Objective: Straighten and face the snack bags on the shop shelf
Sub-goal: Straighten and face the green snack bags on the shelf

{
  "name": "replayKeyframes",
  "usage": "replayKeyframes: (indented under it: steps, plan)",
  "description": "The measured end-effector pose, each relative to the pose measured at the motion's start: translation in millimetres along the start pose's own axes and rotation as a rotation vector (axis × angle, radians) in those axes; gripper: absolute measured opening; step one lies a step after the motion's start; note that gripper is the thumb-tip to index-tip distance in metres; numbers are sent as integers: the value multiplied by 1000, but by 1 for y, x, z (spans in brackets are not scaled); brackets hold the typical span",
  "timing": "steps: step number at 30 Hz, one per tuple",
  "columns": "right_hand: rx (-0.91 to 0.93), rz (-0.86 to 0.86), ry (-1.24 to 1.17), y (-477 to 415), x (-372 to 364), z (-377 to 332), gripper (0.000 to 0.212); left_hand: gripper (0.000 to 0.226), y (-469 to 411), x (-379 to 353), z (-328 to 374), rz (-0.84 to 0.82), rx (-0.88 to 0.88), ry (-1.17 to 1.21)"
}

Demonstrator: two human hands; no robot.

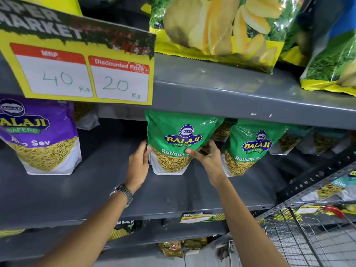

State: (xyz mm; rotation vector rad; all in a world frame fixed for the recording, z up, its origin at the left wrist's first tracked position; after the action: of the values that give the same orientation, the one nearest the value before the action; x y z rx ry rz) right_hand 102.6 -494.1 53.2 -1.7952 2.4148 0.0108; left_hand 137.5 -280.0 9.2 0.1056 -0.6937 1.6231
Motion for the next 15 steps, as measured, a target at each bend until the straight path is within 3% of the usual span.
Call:
replayKeyframes:
  steps: [15]
  plan:
    - [-32, 25, -17, -2, -1, 5, 48, 28, -3, 1, 1, -25, -3, 0]
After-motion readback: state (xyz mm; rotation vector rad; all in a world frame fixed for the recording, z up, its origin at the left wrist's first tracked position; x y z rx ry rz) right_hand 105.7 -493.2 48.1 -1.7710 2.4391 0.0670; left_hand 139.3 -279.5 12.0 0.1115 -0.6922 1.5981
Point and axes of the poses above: each hand's wrist, its own y-axis away from the middle knuckle, its own x-axis out of the back of the hand, z = x × y, the point moved 4 cm from there along -y, towards the middle knuckle, and after that the axes turned 9 degrees about -y, right-handed, at the moved point
